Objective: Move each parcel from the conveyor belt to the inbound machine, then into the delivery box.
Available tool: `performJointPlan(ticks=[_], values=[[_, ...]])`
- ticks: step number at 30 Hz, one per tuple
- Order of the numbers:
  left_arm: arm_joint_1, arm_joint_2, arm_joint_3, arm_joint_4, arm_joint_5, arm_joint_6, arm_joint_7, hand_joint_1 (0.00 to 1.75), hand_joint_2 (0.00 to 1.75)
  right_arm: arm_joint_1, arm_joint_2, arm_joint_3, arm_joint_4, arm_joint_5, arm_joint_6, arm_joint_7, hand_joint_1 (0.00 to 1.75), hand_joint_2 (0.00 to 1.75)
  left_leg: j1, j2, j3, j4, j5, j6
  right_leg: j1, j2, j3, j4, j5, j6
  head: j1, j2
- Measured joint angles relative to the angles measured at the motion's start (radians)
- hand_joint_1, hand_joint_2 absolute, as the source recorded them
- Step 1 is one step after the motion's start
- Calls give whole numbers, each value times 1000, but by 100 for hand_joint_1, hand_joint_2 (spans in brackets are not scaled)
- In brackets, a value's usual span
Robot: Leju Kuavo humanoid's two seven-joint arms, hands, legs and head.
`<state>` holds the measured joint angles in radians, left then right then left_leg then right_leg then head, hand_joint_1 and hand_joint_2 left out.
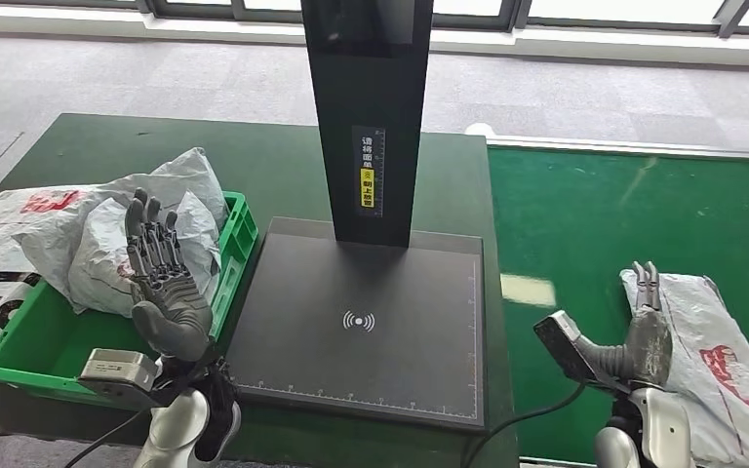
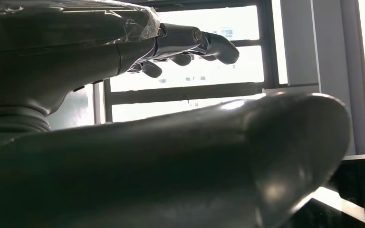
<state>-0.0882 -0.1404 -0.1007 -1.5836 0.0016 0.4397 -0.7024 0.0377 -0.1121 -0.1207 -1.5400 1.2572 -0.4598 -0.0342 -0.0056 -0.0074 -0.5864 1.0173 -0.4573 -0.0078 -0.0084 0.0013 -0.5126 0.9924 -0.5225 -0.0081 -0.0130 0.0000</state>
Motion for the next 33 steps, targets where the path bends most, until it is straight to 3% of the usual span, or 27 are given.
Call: performJointPlan(ticks=[3, 6, 8, 12, 19, 25, 33], values=[[6, -10, 0, -18, 15, -43, 0, 0, 0, -7, -49, -25, 32, -11, 38, 15, 0, 175, 0, 1, 0, 0, 0, 0, 0, 1, 0, 0, 0, 0, 0, 0], [19, -27, 8, -29, 64, -186, 0, 0, 0, -7, -116, -63, 64, -60, 108, 16, 0, 175, -1, -1, 0, 0, 0, 0, -1, -1, 0, 0, -1, 1, 0, 0], [25, -43, 22, -39, 59, -231, 0, 0, 0, -21, -166, -100, 98, -87, 152, -2, 0, 175, -1, -1, -1, 0, 0, 1, -1, -1, 0, 0, -1, 1, 0, 0], [26, -63, 37, -53, 39, -208, 0, 0, 0, -108, -252, -142, 236, -75, 223, -18, 0, 175, -2, 2, 0, 0, 0, 2, -2, 2, -1, 0, 1, 3, 0, 0], [27, -67, 37, -53, 38, -200, 0, 0, 0, -327, -372, -148, 593, 11, 241, 5, 0, 175, -3, 1, 0, 0, 2, 5, -3, 1, 0, 0, 2, 5, 0, 0], [26, -68, 37, -43, 28, -194, 0, 0, 0, -431, -405, -147, 819, 30, 245, 9, 0, 175, -3, 1, -1, 0, 2, 5, -3, 1, -1, 0, 2, 5, 0, 0], [15, -68, 37, -12, 15, -163, 0, 0, 0, -522, -394, -147, 1015, 50, 255, 9, 0, 175, -3, 1, -1, 0, 2, 5, -2, 1, -1, 0, 2, 5, 0, 0]])
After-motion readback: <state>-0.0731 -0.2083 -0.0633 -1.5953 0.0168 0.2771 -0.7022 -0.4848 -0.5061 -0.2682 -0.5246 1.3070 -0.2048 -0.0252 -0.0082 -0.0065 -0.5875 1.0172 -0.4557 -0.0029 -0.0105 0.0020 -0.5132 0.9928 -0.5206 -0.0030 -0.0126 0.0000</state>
